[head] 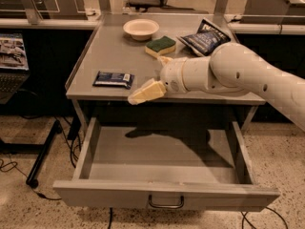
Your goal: Place rxbar blueberry into top drawer
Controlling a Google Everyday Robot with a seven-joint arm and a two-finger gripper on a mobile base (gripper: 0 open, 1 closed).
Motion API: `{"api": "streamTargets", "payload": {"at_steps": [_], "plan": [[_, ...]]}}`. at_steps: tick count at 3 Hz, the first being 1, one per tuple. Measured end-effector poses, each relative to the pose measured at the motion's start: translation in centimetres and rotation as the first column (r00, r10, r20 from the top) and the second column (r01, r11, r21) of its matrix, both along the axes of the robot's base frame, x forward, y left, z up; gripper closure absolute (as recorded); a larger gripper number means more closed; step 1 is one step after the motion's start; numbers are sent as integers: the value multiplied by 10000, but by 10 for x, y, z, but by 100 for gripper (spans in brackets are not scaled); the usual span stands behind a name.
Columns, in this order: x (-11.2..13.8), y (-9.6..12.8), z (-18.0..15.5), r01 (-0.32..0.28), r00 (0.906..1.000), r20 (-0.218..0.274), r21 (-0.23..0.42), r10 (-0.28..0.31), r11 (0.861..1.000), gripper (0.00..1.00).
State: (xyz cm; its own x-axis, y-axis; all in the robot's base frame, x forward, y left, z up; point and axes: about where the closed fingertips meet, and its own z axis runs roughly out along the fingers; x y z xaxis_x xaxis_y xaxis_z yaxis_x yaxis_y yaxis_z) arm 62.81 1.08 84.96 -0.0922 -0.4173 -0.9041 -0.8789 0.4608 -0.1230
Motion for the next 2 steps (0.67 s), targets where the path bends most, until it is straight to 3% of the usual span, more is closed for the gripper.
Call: {"api": "streamTargets", "payload": {"at_steps": [2], "plan": [[33,41,-21,-510,9985,-145,773,523,9957,0]]}}
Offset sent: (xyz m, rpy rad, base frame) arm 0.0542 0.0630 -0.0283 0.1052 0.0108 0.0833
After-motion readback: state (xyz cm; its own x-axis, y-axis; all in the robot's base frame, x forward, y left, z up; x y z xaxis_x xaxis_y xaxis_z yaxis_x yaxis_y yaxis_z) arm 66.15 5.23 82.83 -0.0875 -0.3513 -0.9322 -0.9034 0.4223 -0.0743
